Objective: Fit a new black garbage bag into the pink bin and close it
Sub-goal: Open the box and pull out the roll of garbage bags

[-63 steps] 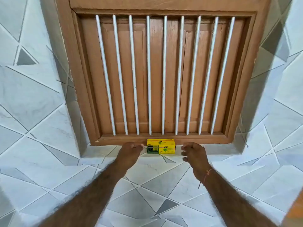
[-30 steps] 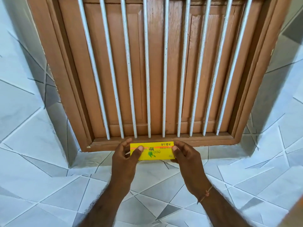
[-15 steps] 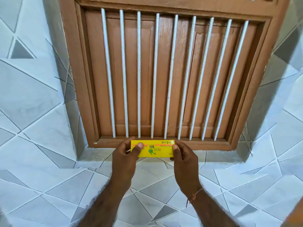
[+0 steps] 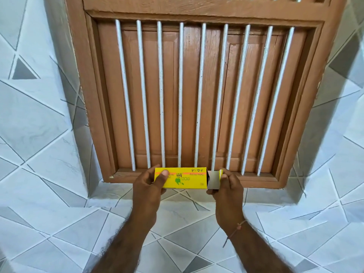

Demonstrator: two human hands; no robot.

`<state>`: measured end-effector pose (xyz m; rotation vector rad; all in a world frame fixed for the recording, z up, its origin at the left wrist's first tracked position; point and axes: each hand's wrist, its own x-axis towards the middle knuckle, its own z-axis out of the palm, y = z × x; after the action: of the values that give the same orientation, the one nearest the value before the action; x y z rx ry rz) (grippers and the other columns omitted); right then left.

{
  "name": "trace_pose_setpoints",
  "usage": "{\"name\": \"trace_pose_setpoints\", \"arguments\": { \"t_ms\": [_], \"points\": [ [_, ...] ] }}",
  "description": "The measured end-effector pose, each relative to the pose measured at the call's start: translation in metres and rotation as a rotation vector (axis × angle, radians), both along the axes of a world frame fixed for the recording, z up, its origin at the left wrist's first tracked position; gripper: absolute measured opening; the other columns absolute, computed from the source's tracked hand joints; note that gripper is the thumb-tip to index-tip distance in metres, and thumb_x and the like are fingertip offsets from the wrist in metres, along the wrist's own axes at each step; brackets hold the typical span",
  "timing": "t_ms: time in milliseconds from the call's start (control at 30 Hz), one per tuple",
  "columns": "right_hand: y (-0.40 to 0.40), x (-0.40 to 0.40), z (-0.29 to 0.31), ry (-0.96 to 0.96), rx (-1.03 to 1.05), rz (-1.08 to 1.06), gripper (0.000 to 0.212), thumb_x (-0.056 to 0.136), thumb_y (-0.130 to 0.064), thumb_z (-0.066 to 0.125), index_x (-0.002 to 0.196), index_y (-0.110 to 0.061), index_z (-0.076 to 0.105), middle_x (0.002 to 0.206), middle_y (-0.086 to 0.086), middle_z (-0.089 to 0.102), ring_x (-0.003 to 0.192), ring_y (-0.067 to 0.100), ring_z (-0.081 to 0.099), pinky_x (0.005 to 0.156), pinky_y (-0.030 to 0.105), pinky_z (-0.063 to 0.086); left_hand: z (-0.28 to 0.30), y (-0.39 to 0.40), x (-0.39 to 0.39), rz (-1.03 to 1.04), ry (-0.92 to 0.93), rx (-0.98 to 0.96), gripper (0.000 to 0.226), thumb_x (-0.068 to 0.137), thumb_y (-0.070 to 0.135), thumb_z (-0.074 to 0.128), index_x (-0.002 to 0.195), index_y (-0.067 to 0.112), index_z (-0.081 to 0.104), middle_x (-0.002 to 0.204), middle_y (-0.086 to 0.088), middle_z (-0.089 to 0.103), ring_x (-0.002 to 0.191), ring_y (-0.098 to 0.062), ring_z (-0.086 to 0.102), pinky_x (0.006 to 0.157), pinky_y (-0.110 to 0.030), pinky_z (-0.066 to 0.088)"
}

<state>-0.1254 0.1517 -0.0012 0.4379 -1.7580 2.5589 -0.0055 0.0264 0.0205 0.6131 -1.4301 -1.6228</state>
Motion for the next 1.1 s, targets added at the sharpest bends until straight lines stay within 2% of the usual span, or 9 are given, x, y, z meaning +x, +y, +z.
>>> {"name": "trace_pose_setpoints", "arguments": {
  "t_ms": [67,200,267,367,467,533,867,1000,1100],
  "points": [
    [0.000,-0.005,-0.002,-0.056,0.060,-0.018,0.019,0.100,-0.010,0.041,0.107,-0.020,0.056,0.092,0.002,0.062,0.074,0.022,0.061,0.057,0.033,0.050,0.002,0.000,-0.001,0.012,-0.024,-0.004,0.032,0.086,0.020,0.068,0.117,0.012,0.065,0.095,-0.005,0.070,0.083,-0.018,0.063,0.074,-0.038,0.056],
    [-0.001,-0.008,-0.016,0.089,0.436,-0.217,0.020,0.090,0.000,0.051,0.081,-0.015,0.061,0.077,-0.003,0.060,0.083,0.027,0.059,0.072,0.028,0.041,0.013,0.002,-0.005,0.083,-0.121,-0.147,0.036,0.080,0.022,0.074,0.115,0.016,0.067,0.100,-0.004,0.071,0.089,-0.019,0.065,0.084,-0.040,0.055],
    [-0.004,-0.003,-0.020,0.022,0.375,-0.086,0.026,0.084,0.007,0.051,0.074,-0.009,0.069,0.074,0.009,0.067,0.076,0.025,0.060,0.065,0.028,0.047,0.023,0.008,-0.007,0.105,-0.169,-0.280,0.040,0.078,0.024,0.077,0.116,0.018,0.067,0.107,-0.002,0.069,0.097,-0.021,0.063,0.088,-0.041,0.054],
    [-0.006,0.010,-0.014,-0.298,0.094,0.256,0.027,0.090,-0.001,0.046,0.091,-0.004,0.073,0.083,0.018,0.073,0.076,0.024,0.064,0.067,0.031,0.053,0.037,0.018,-0.010,0.115,-0.234,-0.465,0.042,0.078,0.025,0.077,0.118,0.021,0.065,0.109,0.003,0.064,0.100,-0.019,0.060,0.086,-0.030,0.053],
    [0.001,0.017,-0.009,-0.587,-0.220,0.494,0.028,0.094,-0.018,0.043,0.094,-0.007,0.069,0.085,0.013,0.073,0.087,0.029,0.062,0.079,0.039,0.051,0.048,0.026,-0.011,0.126,-0.280,-0.557,0.042,0.081,0.024,0.074,0.121,0.023,0.062,0.111,0.005,0.060,0.097,-0.013,0.055,0.062,0.000,0.040],
    [0.006,0.019,-0.006,-0.618,-0.288,0.542,0.029,0.094,-0.025,0.045,0.096,-0.008,0.068,0.089,0.014,0.070,0.089,0.030,0.060,0.081,0.041,0.050,0.051,0.028,-0.011,0.123,-0.276,-0.574,0.042,0.082,0.026,0.073,0.122,0.023,0.061,0.112,0.006,0.058,0.096,-0.011,0.053,0.057,0.000,0.036],
    [0.013,0.029,-0.003,-0.589,-0.311,0.480,0.029,0.088,-0.042,0.058,0.094,-0.017,0.071,0.076,0.002,0.073,0.081,0.020,0.057,0.078,0.034,0.042,0.049,0.017,-0.010,0.097,-0.201,-0.448,0.044,0.080,0.026,0.075,0.122,0.018,0.063,0.111,-0.001,0.066,0.100,-0.021,0.061,0.082,-0.031,0.054],
    [0.013,0.032,-0.002,-0.410,-0.157,0.283,0.026,0.092,-0.041,0.055,0.090,-0.020,0.071,0.083,0.001,0.073,0.086,0.021,0.059,0.074,0.034,0.044,0.042,0.016,-0.008,0.086,-0.195,-0.386,0.042,0.080,0.026,0.075,0.119,0.016,0.065,0.107,-0.002,0.068,0.098,-0.020,0.062,0.070,-0.018,0.047],
    [0.012,0.033,-0.002,-0.267,-0.102,0.119,0.023,0.090,-0.037,0.060,0.086,-0.019,0.074,0.088,0.004,0.074,0.087,0.022,0.063,0.072,0.035,0.048,0.035,0.013,-0.008,0.078,-0.191,-0.297,0.038,0.079,0.028,0.076,0.113,0.015,0.067,0.102,-0.002,0.071,0.096,-0.022,0.065,0.070,-0.022,0.047]
  ]
}}
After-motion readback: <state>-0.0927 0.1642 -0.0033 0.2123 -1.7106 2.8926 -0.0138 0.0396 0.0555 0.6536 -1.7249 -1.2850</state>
